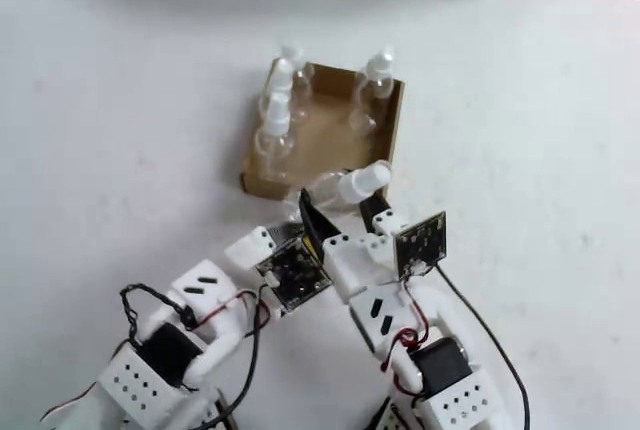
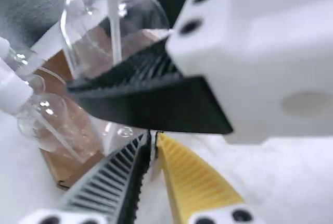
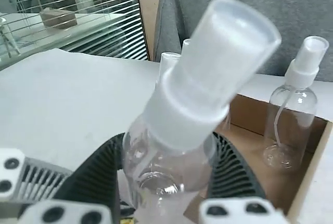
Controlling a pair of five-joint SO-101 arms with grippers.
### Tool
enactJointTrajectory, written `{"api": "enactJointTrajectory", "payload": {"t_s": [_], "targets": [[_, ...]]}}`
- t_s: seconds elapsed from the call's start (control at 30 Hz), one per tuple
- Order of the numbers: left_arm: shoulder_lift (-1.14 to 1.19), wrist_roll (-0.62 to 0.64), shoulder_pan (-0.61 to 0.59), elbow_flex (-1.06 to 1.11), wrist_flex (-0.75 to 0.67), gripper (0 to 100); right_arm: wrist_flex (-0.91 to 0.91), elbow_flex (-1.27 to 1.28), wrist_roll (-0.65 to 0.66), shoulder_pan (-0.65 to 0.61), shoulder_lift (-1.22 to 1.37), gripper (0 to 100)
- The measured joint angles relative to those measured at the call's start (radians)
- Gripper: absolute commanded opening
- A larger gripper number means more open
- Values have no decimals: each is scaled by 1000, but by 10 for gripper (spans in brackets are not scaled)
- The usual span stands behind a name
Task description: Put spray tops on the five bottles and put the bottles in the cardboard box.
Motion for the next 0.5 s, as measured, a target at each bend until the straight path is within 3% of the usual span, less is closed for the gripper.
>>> {"api": "enactJointTrajectory", "payload": {"t_s": [0.3,0.5], "targets": [[-2,-60,-206,-160,219,23,-2,0,46,64,14,15],[-2,-60,-443,-170,328,23,-120,0,72,81,160,15]]}}
